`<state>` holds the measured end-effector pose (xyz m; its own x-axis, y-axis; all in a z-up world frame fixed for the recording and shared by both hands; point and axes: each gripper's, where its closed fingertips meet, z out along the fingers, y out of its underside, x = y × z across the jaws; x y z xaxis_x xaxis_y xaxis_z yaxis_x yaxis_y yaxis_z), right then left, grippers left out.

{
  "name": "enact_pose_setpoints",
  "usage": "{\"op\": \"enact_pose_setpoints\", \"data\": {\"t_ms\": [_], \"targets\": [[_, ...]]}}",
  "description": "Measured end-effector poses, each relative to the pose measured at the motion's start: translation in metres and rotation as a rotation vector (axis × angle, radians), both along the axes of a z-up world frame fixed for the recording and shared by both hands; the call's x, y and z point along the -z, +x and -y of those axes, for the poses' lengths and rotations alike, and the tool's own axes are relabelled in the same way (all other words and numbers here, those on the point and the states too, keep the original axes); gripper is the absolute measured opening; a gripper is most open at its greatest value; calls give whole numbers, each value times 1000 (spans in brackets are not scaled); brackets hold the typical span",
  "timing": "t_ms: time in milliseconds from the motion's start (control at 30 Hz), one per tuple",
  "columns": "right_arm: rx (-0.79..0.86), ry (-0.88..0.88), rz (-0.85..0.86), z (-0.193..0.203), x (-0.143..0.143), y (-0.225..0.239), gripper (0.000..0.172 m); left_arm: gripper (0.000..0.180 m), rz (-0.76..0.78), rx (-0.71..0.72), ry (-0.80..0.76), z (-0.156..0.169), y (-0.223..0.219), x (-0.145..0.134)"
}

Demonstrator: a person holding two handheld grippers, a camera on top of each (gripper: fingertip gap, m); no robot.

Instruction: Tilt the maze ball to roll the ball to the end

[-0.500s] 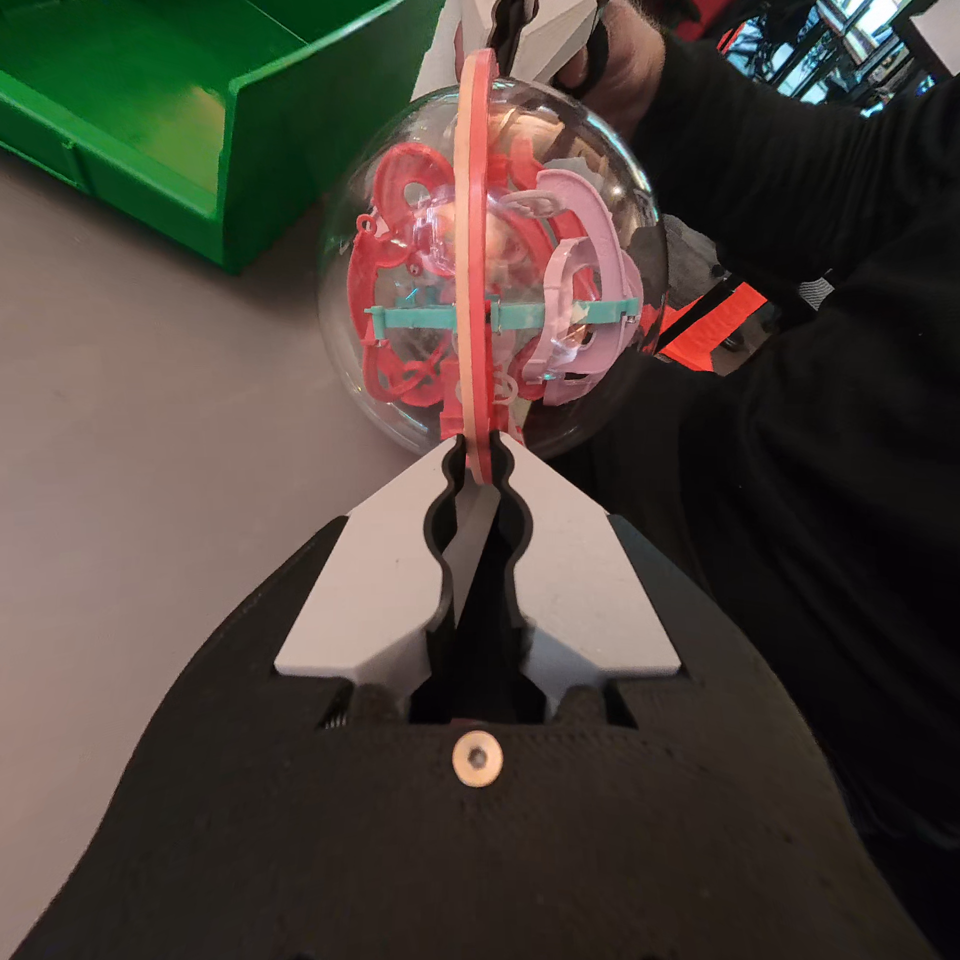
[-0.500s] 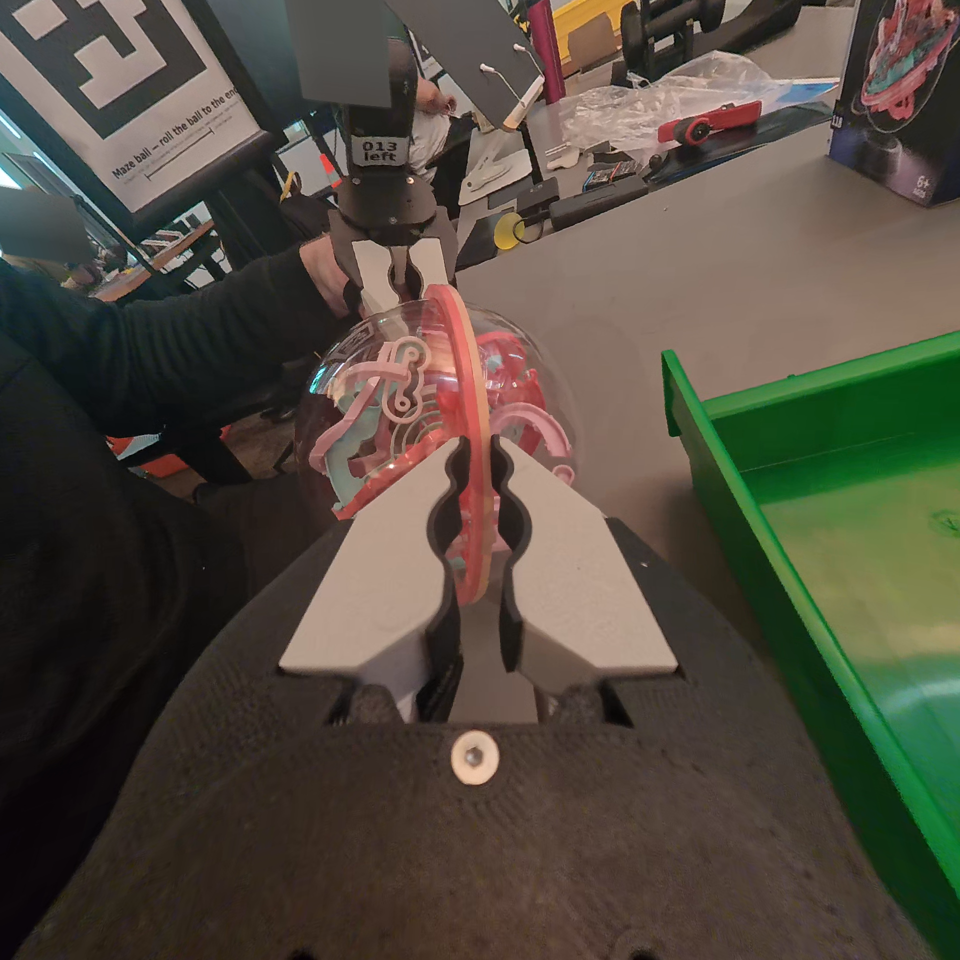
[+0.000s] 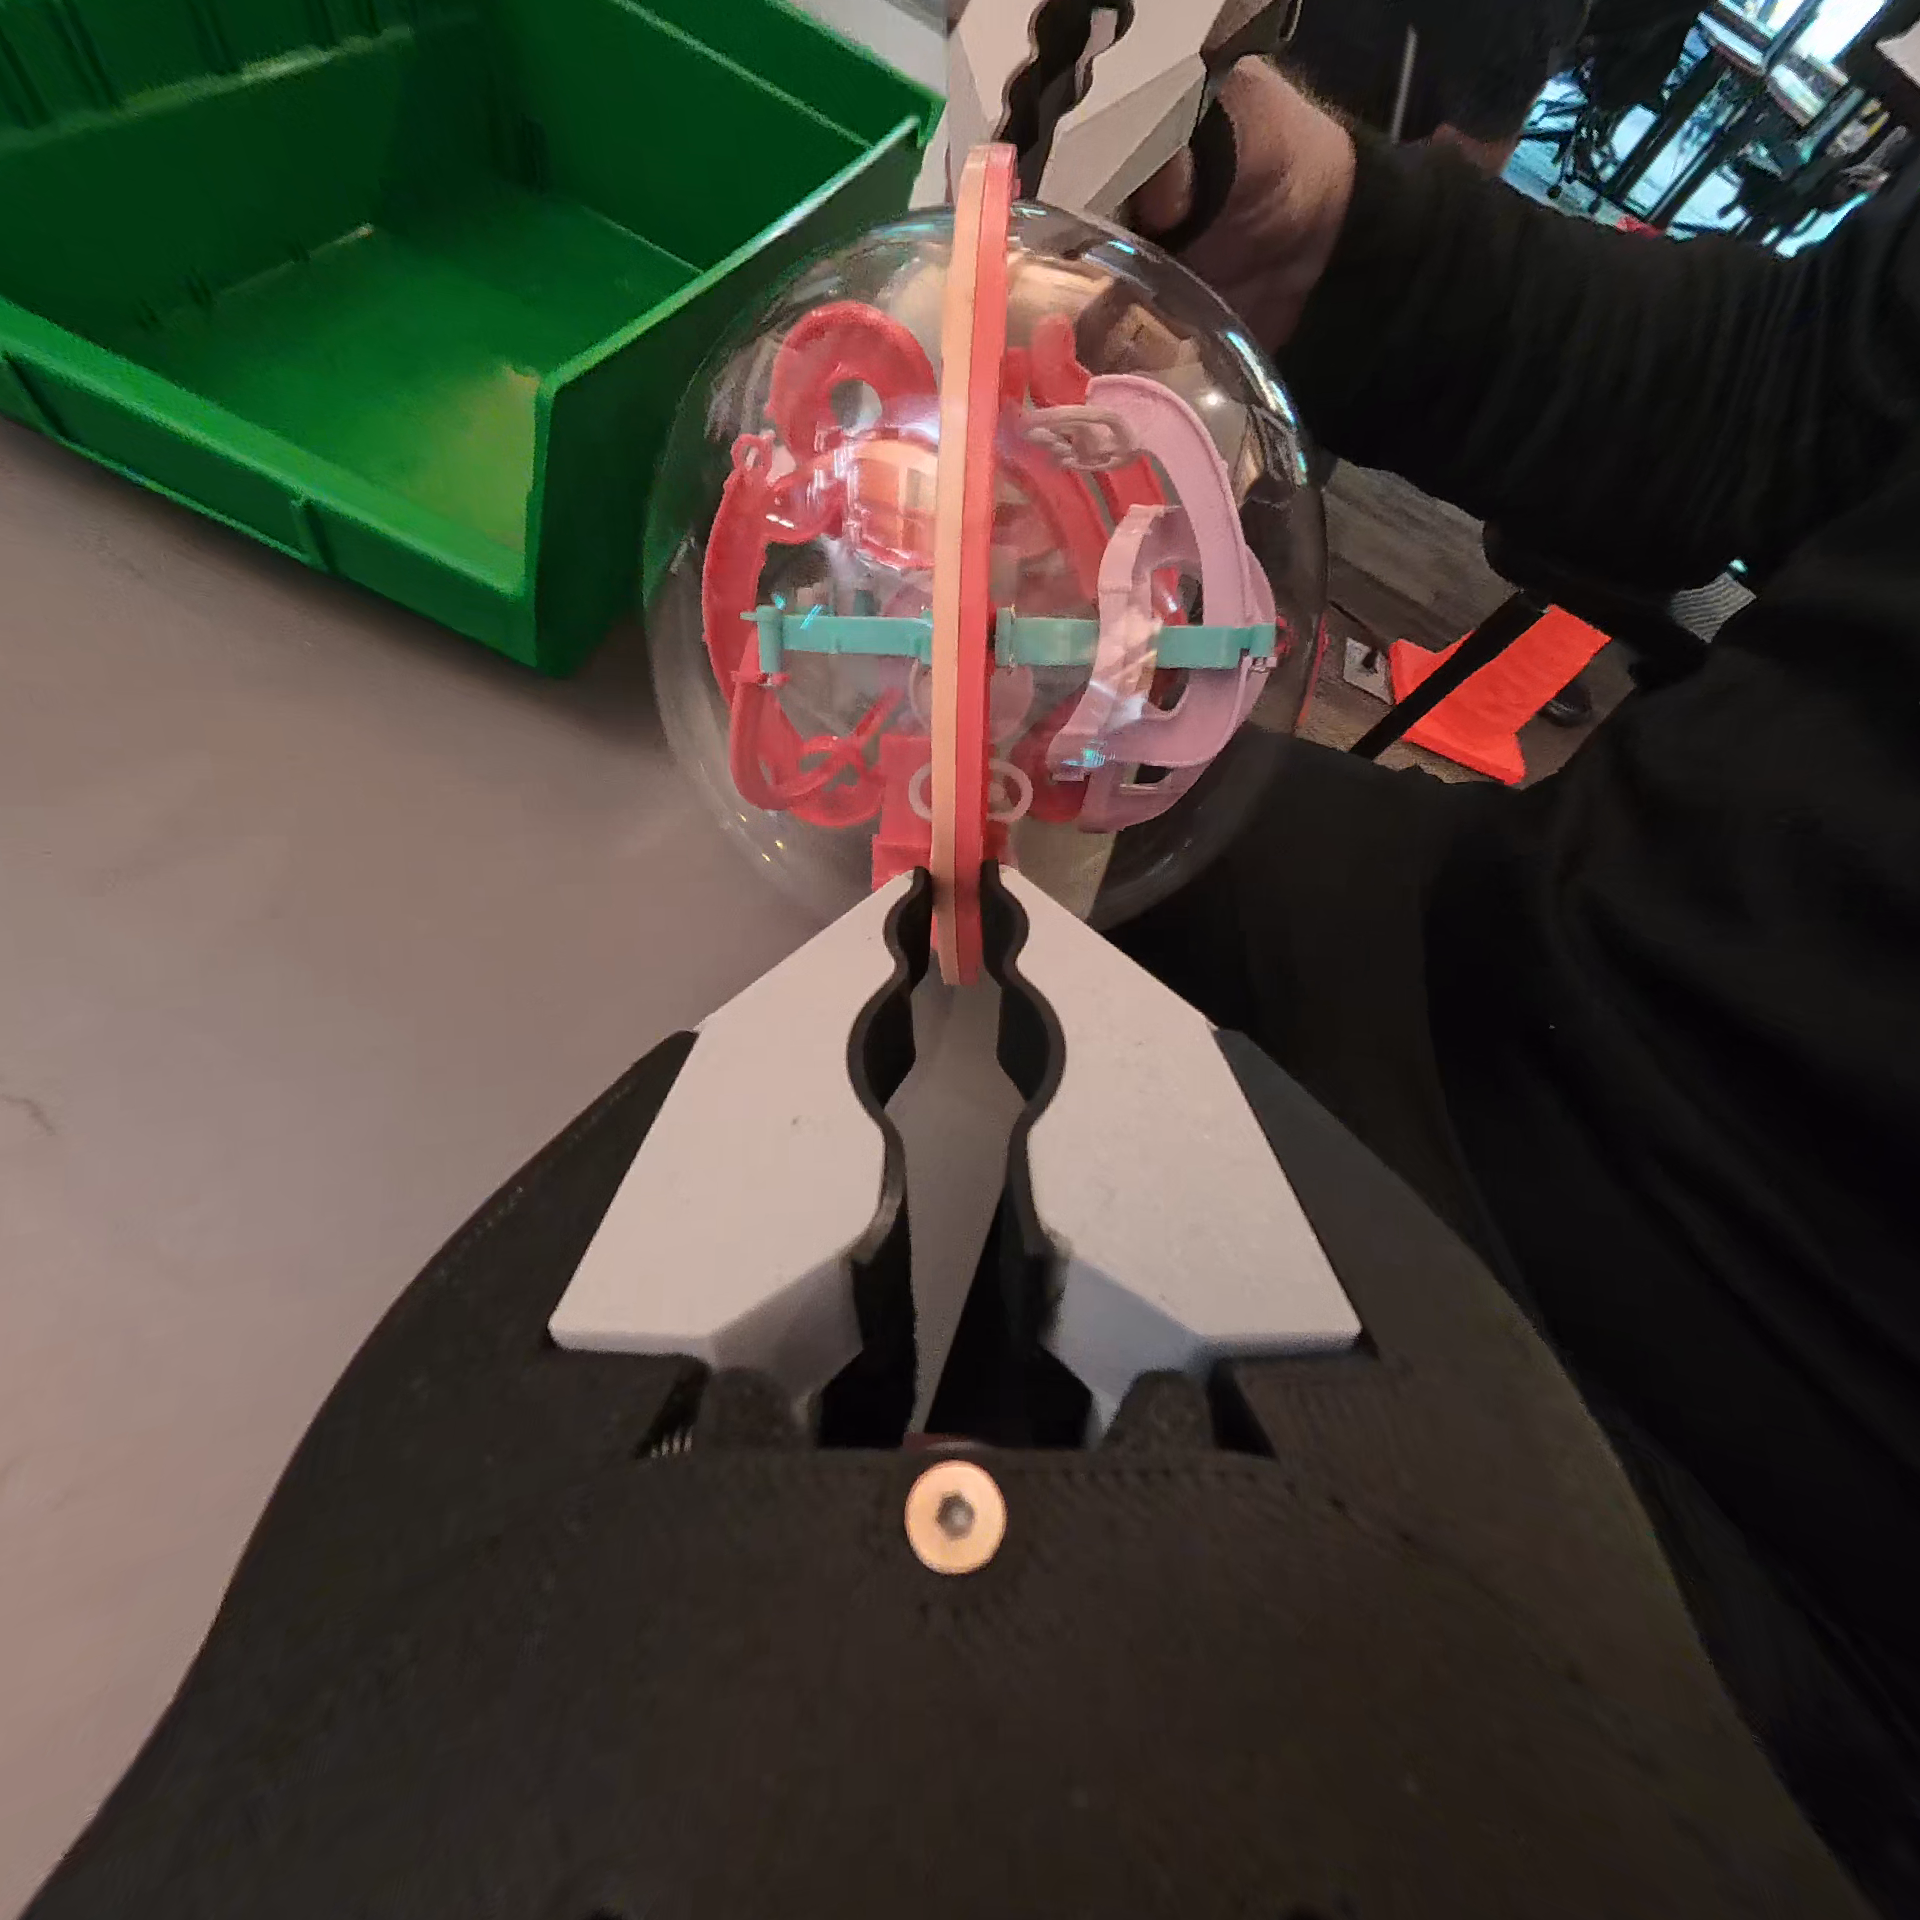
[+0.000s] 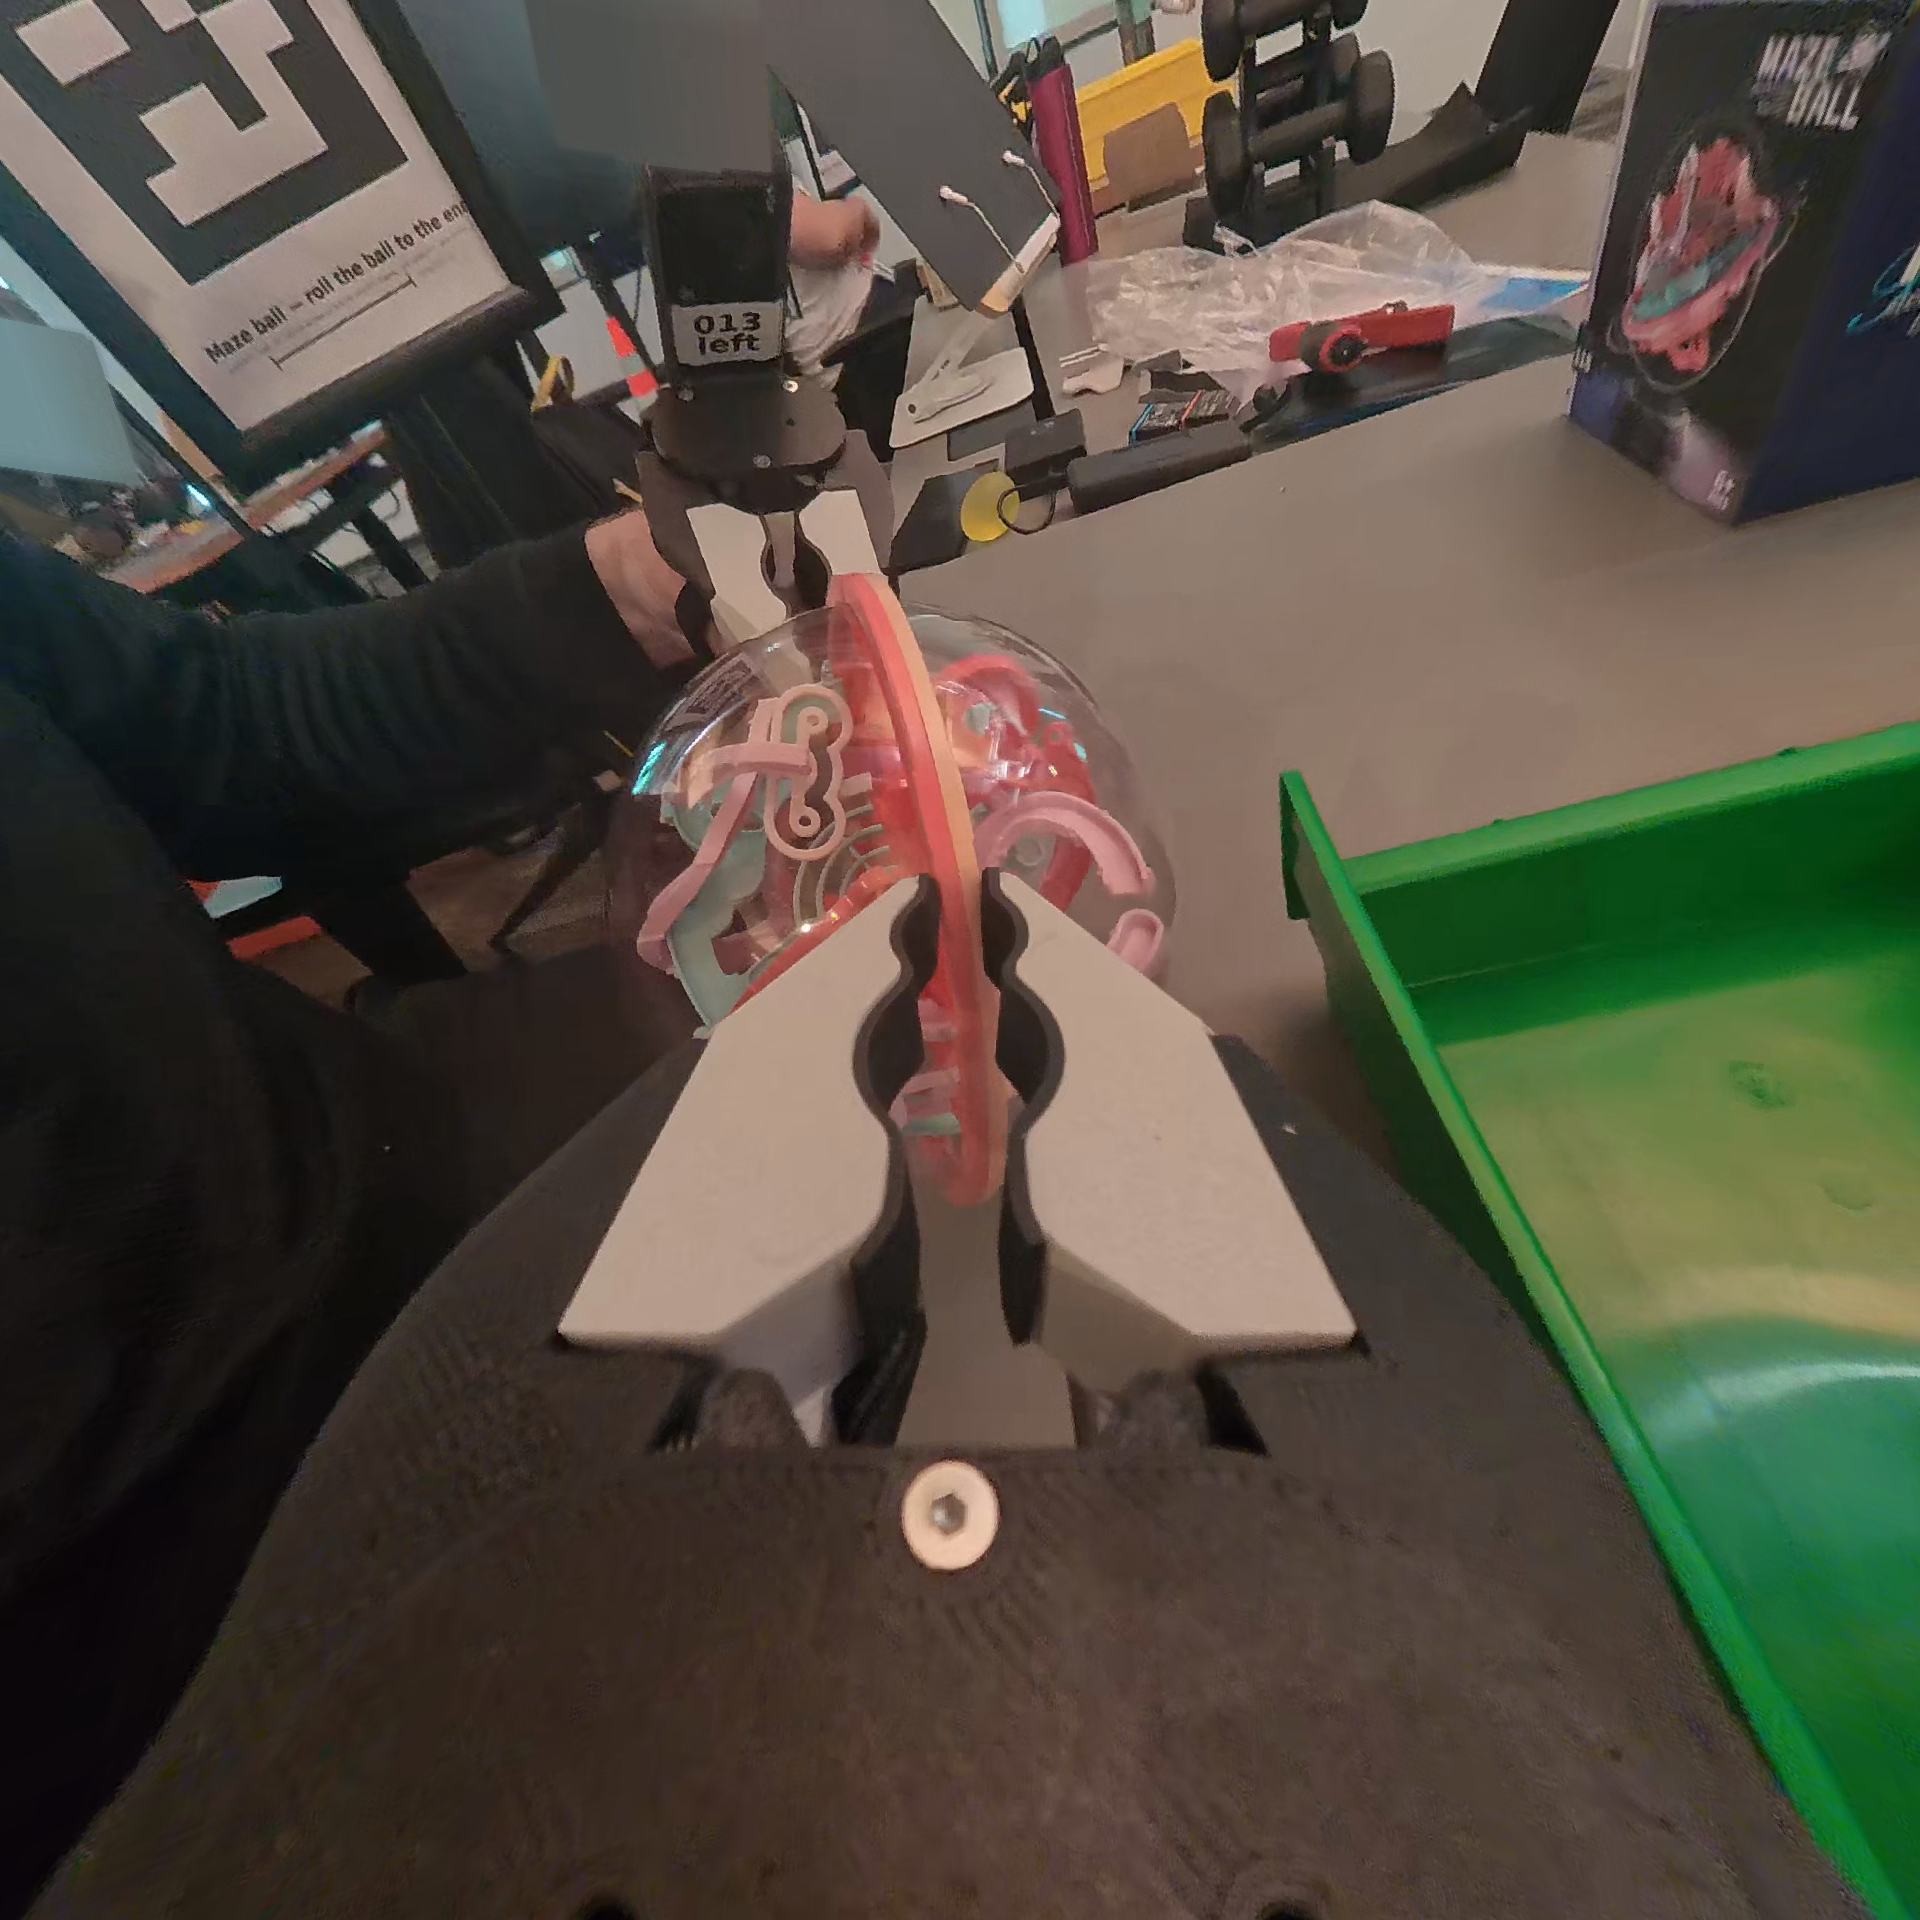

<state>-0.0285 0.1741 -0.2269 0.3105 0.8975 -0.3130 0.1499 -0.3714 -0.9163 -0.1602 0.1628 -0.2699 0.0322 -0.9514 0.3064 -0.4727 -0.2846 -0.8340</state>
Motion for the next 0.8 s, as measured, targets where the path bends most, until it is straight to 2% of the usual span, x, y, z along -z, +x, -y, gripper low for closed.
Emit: {"op": "enact_pose_setpoints", "data": {"t_ms": [167,467,800], "targets": [[17,99,38,2,-28,6,6,7,48,-4,101,1,10,-17],[25,328,149,10,-101,15,7,7,113,-14,295,5,43,-45],[39,407,145,19,-154,21,7,7,218,-61,353,10,53,-95]]}}
